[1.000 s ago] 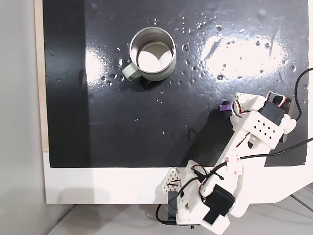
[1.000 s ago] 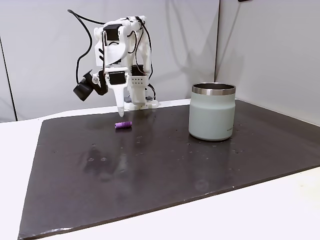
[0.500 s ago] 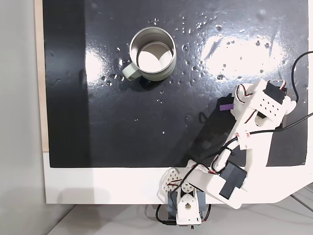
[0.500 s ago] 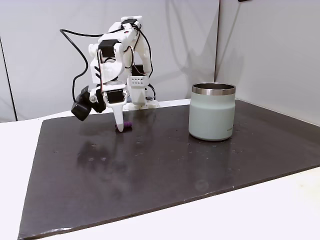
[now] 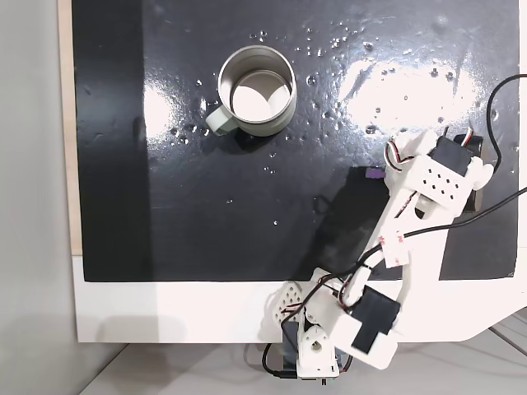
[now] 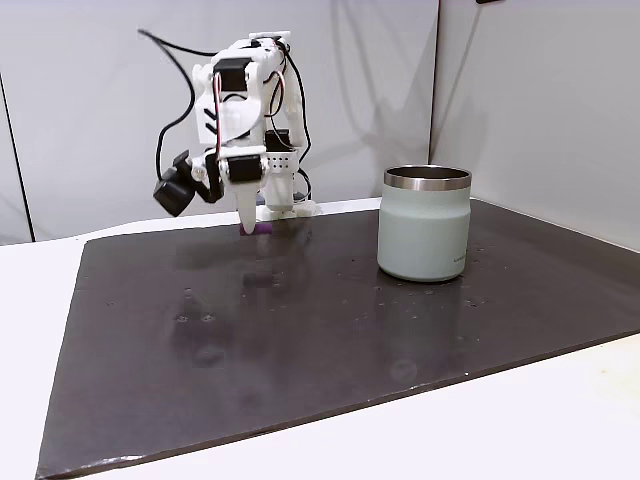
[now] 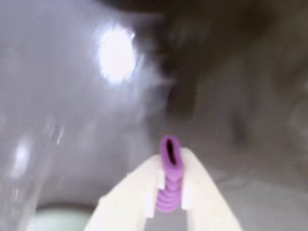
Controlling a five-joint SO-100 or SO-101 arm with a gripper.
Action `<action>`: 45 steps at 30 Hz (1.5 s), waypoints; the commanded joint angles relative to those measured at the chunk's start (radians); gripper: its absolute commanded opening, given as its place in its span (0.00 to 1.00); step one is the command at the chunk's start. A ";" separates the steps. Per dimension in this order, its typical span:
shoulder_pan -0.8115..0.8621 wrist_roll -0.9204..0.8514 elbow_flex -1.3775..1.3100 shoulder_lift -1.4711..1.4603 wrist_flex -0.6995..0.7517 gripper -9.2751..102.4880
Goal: Grasp a pengrip and put it in the cup.
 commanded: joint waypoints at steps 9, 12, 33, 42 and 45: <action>-0.302 0.187 -0.288 0.272 0.160 0.08; -0.390 0.299 -0.417 0.190 0.218 0.08; -0.632 0.661 -0.965 -0.199 0.311 0.08; -0.632 0.623 -1.025 -0.247 0.328 0.21; -0.637 0.611 -1.025 -0.247 0.344 0.38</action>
